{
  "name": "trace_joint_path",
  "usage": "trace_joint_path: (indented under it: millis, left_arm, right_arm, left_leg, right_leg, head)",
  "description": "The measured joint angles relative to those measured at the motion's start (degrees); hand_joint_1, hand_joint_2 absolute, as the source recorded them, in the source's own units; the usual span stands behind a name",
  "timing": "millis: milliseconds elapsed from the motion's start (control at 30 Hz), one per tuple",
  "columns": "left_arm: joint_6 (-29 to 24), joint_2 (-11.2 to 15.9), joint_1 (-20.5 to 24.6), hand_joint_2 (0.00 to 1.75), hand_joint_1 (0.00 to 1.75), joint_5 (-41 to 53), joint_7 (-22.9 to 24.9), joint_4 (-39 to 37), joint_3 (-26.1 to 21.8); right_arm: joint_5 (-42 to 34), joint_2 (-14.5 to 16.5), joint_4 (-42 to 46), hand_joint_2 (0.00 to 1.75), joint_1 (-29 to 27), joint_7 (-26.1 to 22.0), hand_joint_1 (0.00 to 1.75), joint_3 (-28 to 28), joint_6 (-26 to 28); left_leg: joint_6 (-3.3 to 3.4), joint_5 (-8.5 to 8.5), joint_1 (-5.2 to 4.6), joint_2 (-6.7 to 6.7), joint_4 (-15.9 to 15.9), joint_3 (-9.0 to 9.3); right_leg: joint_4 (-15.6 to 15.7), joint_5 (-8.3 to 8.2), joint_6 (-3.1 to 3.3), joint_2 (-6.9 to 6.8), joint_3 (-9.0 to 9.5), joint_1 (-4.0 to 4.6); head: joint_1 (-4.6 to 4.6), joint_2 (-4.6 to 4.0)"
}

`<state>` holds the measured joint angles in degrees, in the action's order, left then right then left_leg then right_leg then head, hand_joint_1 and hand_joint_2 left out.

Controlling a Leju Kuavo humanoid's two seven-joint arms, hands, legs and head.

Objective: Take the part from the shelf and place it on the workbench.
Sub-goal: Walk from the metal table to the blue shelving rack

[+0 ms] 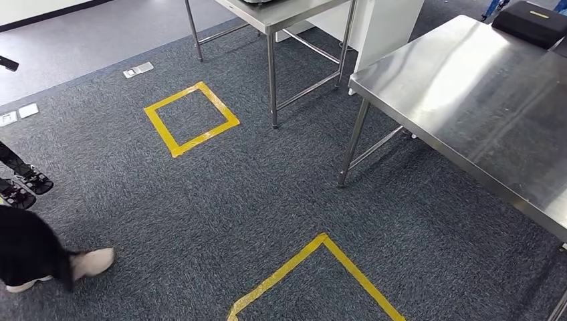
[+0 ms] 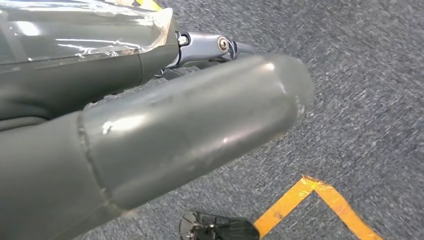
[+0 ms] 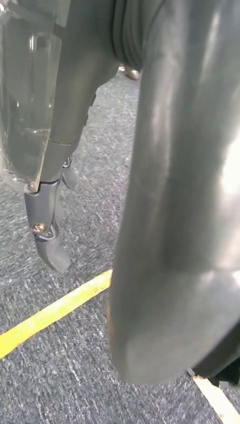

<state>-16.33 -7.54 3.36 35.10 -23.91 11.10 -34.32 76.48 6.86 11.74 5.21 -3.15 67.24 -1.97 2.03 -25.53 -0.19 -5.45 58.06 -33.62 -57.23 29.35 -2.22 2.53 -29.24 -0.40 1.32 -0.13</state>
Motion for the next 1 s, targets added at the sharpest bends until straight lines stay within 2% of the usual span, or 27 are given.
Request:
trace_joint_path:
  millis: [33,100,133,200,233,267,300,333,400,467,500,567,633,700,733,767,800,833,867,900,933,967,1000]
  left_arm:
    - [0.0,0.0,-0.1,0.00,0.00,0.1,0.0,0.0,0.0]
    - [0.0,0.1,-0.2,0.00,0.00,0.2,0.0,0.0,0.0]
    - [0.0,0.2,-0.2,0.00,0.00,0.2,0.0,0.0,0.0]
    - [0.0,0.2,0.0,0.00,0.00,0.3,0.0,0.0,0.0]
    - [0.0,0.2,0.0,0.00,0.00,0.3,0.1,0.0,0.0]
    - [0.0,0.2,-0.1,0.00,0.00,0.3,0.1,0.0,0.0]
    - [0.0,0.2,-0.1,0.00,0.00,0.3,0.2,0.0,0.0]
    - [0.0,0.2,-0.2,0.00,0.00,0.3,0.3,0.0,0.0]
    - [-0.1,0.2,-0.1,0.00,0.00,0.3,0.4,0.0,0.0]
    - [-0.2,0.1,0.1,0.00,0.00,0.3,0.4,0.0,0.0]
    - [-0.3,0.1,0.2,0.00,0.00,0.3,0.4,0.0,0.0]
    - [-0.4,0.0,0.1,0.00,0.00,0.4,0.4,0.0,0.0]
    - [-0.5,0.0,0.0,0.00,0.00,0.4,0.6,0.0,0.0]
    - [-0.6,0.0,0.1,0.00,0.00,0.4,0.9,0.0,0.0]
    - [-0.6,0.0,0.2,0.00,0.00,0.4,1.0,0.0,0.0]
    - [-0.6,0.0,0.2,0.00,0.00,0.4,1.1,0.0,0.0]
    - [-0.6,0.0,0.1,0.00,0.00,0.4,1.2,0.0,0.0]
    - [-0.6,-0.1,0.0,0.00,0.00,0.5,1.3,0.0,0.0]
    - [-0.6,-0.1,-0.1,0.00,0.00,0.5,1.3,0.0,0.0]
    - [-0.6,-0.1,-0.1,0.00,0.00,0.6,1.3,0.0,0.0]
    - [-0.6,-0.2,-0.1,0.00,0.00,0.7,1.4,0.0,0.0]
    - [-0.6,-0.2,-0.1,0.00,0.00,0.8,1.4,0.0,0.0]
    - [-0.6,-0.2,-0.1,0.00,0.00,0.8,1.4,0.0,0.0]
  right_arm:
    - [0.0,0.0,0.0,0.00,0.0,0.0,0.00,0.0,0.0]
    - [0.1,0.1,0.0,0.00,0.0,0.0,0.00,0.0,0.0]
    - [0.1,0.1,0.0,0.00,0.0,0.0,0.00,0.0,0.0]
    - [0.2,0.2,0.0,0.00,-0.2,0.0,0.00,0.0,0.0]
    - [0.2,0.1,0.0,0.00,-0.3,0.0,0.00,0.0,0.0]
    - [0.2,0.1,0.0,0.00,-0.3,0.0,0.00,0.0,0.0]
    - [0.3,0.1,0.0,0.00,-0.3,0.0,0.00,0.0,0.0]
    - [0.5,0.1,0.0,0.00,-0.2,-0.1,0.00,-0.1,0.0]
    - [0.7,0.1,0.0,0.00,-0.2,-0.1,0.00,-0.2,-0.1]
    - [0.9,0.1,0.0,0.00,-0.2,-0.2,0.00,-0.4,-0.2]
    - [1.0,0.1,0.0,0.00,-0.2,-0.2,0.00,-0.4,-0.2]
    - [1.1,0.0,0.0,0.00,-0.1,-0.2,0.00,-0.6,-0.2]
    - [1.2,0.0,0.0,0.00,0.0,-0.3,0.00,-0.7,-0.2]
    - [1.3,0.1,0.0,0.00,-0.2,-0.4,0.00,-0.8,-0.3]
    - [1.3,0.1,0.0,0.00,-0.3,-0.4,0.00,-0.8,-0.3]
    - [1.3,0.1,0.0,0.00,-0.5,-0.4,0.00,-0.8,-0.4]
    - [1.3,0.1,0.0,0.00,-0.6,-0.4,0.00,-0.9,-0.4]
    - [1.3,0.1,0.0,0.00,-0.6,-0.4,0.00,-0.9,-0.5]
    - [1.3,0.0,0.0,0.00,-0.6,-0.4,0.00,-0.9,-0.5]
    - [1.3,0.0,0.0,0.00,-0.6,-0.4,0.00,-0.9,-0.6]
    - [1.3,0.0,0.0,0.00,-0.6,-0.4,0.00,-0.9,-0.6]
    - [1.3,0.0,0.0,0.00,-0.6,-0.4,0.00,-0.9,-0.6]
    - [1.3,0.0,0.0,0.00,-0.6,-0.4,0.00,-0.9,-0.6]
  left_leg:
    - [-0.29,0.11,0.10,-0.29,0.0,-0.16]
    - [-0.82,-0.70,0.26,0.72,1.1,-0.82]
    - [-1.10,-2.07,0.34,1.81,3.2,-1.79]
    - [-1.63,-5.91,0.58,3.92,10.2,-4.94]
    - [-1.87,-7.34,0.77,4.37,13.7,-6.57]
    - [-2.05,-7.77,0.94,4.58,15.7,-7.50]
    - [-2.18,-7.15,1.12,4.78,15.7,-7.43]
    - [-2.24,-5.66,1.27,5.19,13.6,-6.26]
    - [-2.20,-2.47,1.32,7.64,6.1,-2.23]
    - [-1.77,-1.30,0.97,9.40,1.4,0.10]
    - [-1.49,-1.39,0.69,9.36,0.9,0.18]
    - [-0.61,-1.01,0.43,8.05,0.5,0.06]
    - [0.35,-0.44,0.48,6.94,-0.2,0.24]
    - [0.97,-0.07,0.49,5.67,-0.5,0.17]
    - [1.11,0.01,0.44,4.91,-0.5,0.04]
    - [1.18,0.07,0.38,4.11,-0.5,-0.04]
    - [1.18,0.11,0.34,3.38,-0.4,-0.08]
    - [1.12,0.17,0.33,2.63,-0.4,-0.08]
    - [1.02,0.23,0.33,1.92,-0.4,-0.06]
    - [0.86,0.29,0.27,1.27,-0.2,-0.11]
    - [0.63,0.29,0.16,0.64,-0.1,-0.19]
    - [0.36,0.31,0.07,0.15,0.0,-0.29]
    - [0.04,0.33,0.04,-0.28,0.1,-0.40]
  right_leg:
    - [0.1,-0.18,0.41,-0.46,0.12,-0.15]
    - [0.3,-0.56,1.19,-1.38,0.40,-0.48]
    - [0.4,-0.70,1.65,-1.97,0.43,-0.66]
    - [0.4,-0.69,2.21,-3.20,0.40,-0.44]
    - [0.4,-0.63,2.38,-3.91,0.39,-0.31]
    - [0.4,-0.59,2.40,-4.54,0.40,-0.25]
    - [0.4,-0.54,2.43,-5.12,0.43,-0.24]
    - [0.4,-0.49,2.44,-5.67,0.49,-0.24]
    - [0.3,-0.26,2.23,-6.59,0.70,-0.06]
    - [0.3,0.05,1.71,-7.54,0.78,0.37]
    - [0.3,0.12,1.47,-8.03,0.78,0.55]
    - [0.3,0.31,0.84,-8.73,0.83,0.58]
    - [-2.1,1.81,0.56,-6.99,-0.12,0.40]
    - [-8.9,5.10,0.99,-4.17,-3.35,0.07]
    - [-12.8,6.59,1.12,-3.41,-5.29,-0.03]
    - [-15.4,7.30,0.99,-3.07,-6.62,-0.11]
    - [-15.9,7.08,0.66,-2.92,-7.00,-0.14]
    - [-14.1,5.94,0.17,-2.73,-6.24,-0.17]
    - [-10.5,4.23,-0.35,-2.19,-4.57,-0.28]
    - [-6.4,2.58,-0.72,-1.09,-2.78,-0.42]
    - [-2.9,1.19,-0.77,-0.19,-1.31,-0.48]
    - [-0.9,0.43,-0.56,0.52,-0.50,-0.50]
    - [-0.1,0.17,-0.18,0.75,-0.29,-0.37]
  head:
    - [0.03,0.00]
    - [0.13,0.00]
    - [0.27,0.00]
    - [0.50,0.00]
    - [0.53,0.00]
    - [0.53,0.00]
    - [0.54,0.00]
    - [0.54,0.00]
    - [0.59,0.00]
    - [0.45,0.00]
    - [0.35,0.00]
    - [0.21,0.00]
    - [0.10,0.00]
    - [-0.04,0.00]
    - [-0.03,0.00]
    - [0.00,0.00]
    - [0.00,0.00]
    - [0.00,0.00]
    - [0.00,0.00]
    - [-0.03,0.00]
    - [-0.03,0.00]
    - [0.02,0.00]
    - [0.03,0.00]
